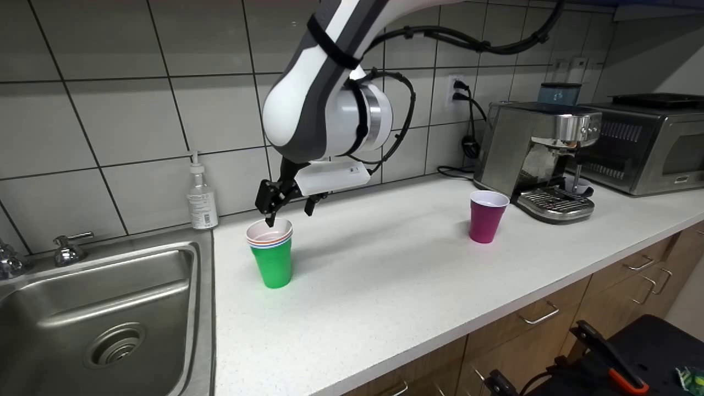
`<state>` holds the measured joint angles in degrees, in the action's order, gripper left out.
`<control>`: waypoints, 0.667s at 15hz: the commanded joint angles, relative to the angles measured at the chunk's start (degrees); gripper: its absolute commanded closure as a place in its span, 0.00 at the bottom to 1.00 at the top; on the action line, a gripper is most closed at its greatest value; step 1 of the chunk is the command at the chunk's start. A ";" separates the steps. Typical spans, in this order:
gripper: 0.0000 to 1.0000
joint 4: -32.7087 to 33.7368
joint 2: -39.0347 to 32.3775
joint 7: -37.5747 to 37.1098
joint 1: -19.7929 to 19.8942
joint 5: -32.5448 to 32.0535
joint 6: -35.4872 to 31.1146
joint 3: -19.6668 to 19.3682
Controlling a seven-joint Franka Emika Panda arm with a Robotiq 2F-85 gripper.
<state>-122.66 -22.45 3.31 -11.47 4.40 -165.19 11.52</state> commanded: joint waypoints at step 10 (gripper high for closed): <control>0.00 5.98 -5.41 -5.40 -4.37 -4.99 2.95 -4.67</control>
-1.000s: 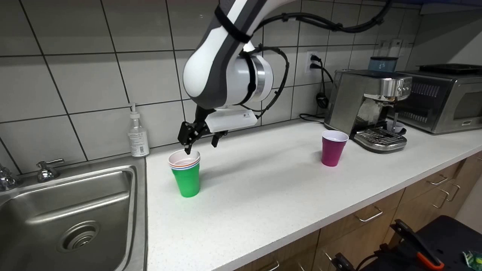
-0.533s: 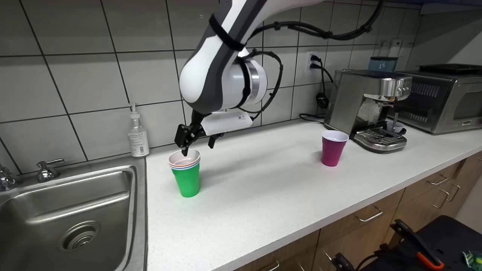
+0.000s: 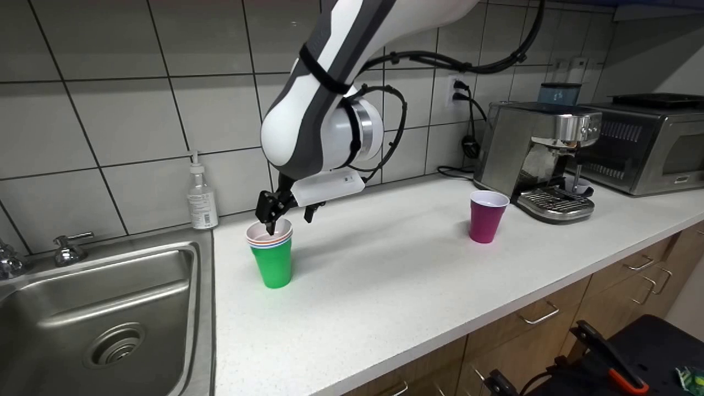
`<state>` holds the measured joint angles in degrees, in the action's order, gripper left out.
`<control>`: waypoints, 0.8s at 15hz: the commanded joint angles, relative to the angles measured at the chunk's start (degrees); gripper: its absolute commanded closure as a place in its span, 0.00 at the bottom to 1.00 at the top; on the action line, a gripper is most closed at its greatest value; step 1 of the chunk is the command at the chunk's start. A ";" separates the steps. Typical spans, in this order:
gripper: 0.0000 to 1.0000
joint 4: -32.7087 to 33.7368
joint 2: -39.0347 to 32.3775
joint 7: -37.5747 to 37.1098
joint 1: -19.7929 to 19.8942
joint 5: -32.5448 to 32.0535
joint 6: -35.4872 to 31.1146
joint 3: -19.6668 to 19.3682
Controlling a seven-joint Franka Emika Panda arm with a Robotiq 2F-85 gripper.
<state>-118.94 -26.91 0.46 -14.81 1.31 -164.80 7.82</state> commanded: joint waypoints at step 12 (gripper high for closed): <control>0.82 2.22 -0.90 -1.96 -0.65 -1.43 2.81 -0.44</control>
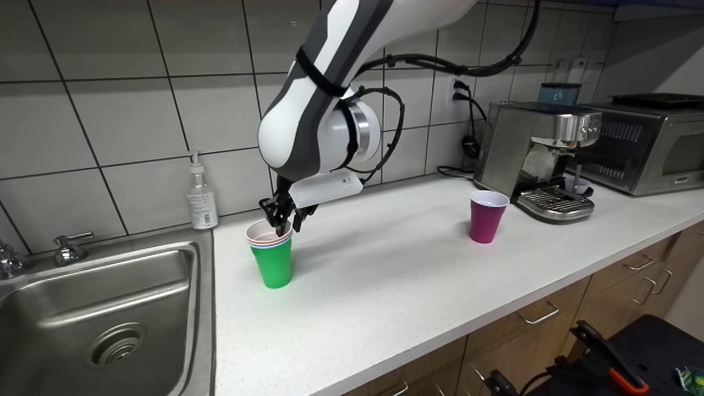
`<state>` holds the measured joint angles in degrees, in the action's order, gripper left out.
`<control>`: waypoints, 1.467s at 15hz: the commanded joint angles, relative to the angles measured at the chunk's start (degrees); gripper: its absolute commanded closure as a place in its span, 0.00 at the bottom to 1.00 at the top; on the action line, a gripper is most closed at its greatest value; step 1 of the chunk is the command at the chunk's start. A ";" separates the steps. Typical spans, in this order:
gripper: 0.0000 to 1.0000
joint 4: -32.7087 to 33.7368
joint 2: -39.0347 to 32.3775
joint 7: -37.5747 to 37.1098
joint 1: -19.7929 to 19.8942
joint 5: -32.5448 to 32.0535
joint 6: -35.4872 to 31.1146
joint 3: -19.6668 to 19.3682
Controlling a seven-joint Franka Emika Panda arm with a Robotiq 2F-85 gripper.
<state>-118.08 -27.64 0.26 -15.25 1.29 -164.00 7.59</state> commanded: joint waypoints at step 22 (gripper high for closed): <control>0.98 -7.08 5.76 -6.41 -1.07 -0.59 -5.88 -1.38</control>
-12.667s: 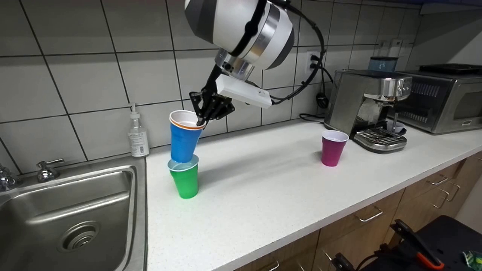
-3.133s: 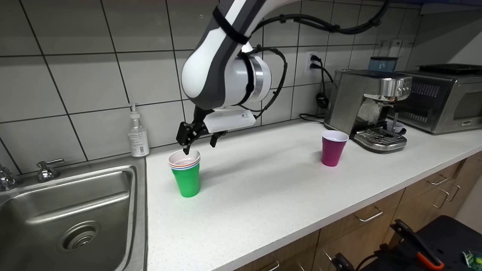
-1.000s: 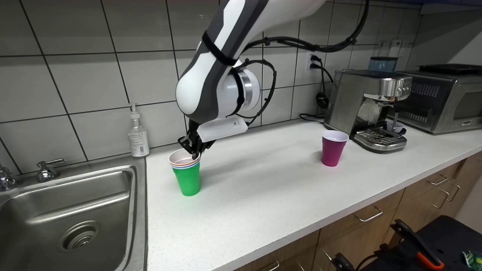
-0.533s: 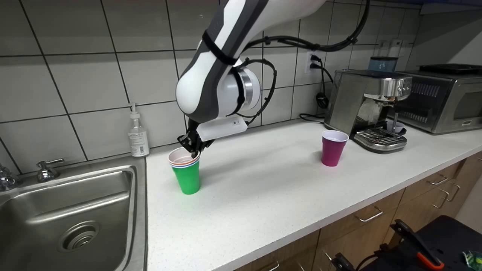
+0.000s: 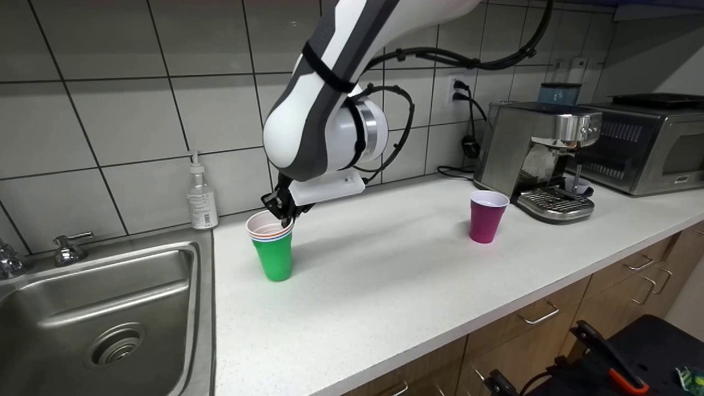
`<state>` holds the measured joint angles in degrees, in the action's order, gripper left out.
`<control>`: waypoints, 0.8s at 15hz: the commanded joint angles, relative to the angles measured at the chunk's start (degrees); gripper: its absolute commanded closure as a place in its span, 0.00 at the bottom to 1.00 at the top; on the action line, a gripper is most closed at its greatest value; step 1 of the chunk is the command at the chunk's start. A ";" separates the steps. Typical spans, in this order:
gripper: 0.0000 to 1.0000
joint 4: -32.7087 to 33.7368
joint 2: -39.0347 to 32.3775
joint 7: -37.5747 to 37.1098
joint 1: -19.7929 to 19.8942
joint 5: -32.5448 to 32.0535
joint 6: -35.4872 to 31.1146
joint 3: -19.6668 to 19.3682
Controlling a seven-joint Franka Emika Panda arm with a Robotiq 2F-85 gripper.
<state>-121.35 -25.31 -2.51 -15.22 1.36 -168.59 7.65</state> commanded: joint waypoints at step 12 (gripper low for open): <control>0.98 -14.54 11.79 -3.13 3.02 0.65 -3.11 -0.56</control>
<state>-131.43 -17.95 -6.29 -14.24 1.42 -171.02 6.08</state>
